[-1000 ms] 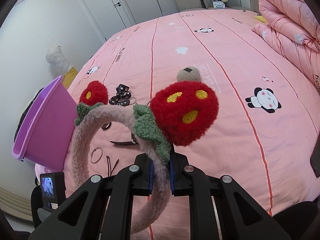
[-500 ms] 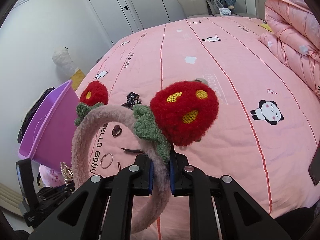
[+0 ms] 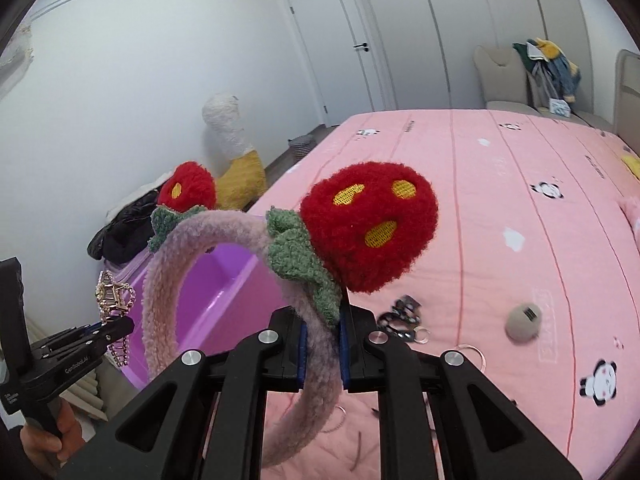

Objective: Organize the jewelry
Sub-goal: 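Carry both items to the purple tub and open both tools to drop them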

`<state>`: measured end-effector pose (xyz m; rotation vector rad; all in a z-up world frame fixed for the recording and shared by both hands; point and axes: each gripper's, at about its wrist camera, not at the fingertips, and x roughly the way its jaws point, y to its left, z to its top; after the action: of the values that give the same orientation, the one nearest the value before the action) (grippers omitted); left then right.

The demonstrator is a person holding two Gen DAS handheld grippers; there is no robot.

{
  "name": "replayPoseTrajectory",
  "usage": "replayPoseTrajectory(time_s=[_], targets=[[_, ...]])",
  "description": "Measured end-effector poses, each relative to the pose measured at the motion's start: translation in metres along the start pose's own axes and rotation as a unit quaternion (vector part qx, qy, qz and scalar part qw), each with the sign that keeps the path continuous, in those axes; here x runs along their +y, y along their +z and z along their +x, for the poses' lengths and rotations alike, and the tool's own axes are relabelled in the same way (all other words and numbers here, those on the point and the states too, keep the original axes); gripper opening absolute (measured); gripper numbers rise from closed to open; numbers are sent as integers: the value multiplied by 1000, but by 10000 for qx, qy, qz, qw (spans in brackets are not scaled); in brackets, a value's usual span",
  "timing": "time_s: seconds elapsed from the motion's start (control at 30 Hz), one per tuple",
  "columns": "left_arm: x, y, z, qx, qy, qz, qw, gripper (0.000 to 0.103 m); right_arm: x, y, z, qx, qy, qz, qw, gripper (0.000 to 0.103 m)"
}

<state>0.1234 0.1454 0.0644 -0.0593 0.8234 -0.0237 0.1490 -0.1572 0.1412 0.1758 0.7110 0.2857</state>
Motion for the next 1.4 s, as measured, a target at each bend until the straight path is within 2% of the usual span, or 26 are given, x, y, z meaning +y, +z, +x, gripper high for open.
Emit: replayPoseTrajectory(time_s=[0.2,0.43,0.73,0.9,0.93,0.97,1.0,1.03,1.07,1.13,1.17,1.23,1.4], targets=[[64,15,32,317,481,-380,9976,13,74,39,81,356,450,-587,9966,12],[110,10,74,712,795,-661,9921,13,140,47,180,1233,575,-1218,9832,12],[143,7,128,1575,830,-1135,9774,13,177,33,270,2394,370,-1633,9564,12],[151,1,146,1964,750,-1361,9681,13,180,21,305,2752,102,-1805,9442,13],[151,0,148,2062,725,-1376,9661,13,181,18,310,2794,61,-1817,9428,14],[152,0,150,2125,702,-1398,9646,15,178,20,312,2836,58,-1815,9416,23],[153,0,150,2161,720,-1414,9634,18,176,21,316,2901,50,-1799,9399,31],[154,1,149,2180,788,-1414,9624,33,176,20,317,2951,30,-1772,9389,46],[155,2,147,2145,800,-1441,9627,58,177,21,316,2945,14,-1765,9392,55],[154,8,137,1884,813,-1376,9690,79,178,23,311,2790,-57,-1836,9426,55],[151,9,134,1807,879,-1328,9705,78,179,25,309,2738,-81,-1870,9434,55],[149,10,132,1799,945,-1303,9704,84,176,26,309,2713,-90,-1841,9447,56],[142,8,128,1747,1008,-1324,9705,86,171,28,302,2608,-109,-1793,9485,56]])
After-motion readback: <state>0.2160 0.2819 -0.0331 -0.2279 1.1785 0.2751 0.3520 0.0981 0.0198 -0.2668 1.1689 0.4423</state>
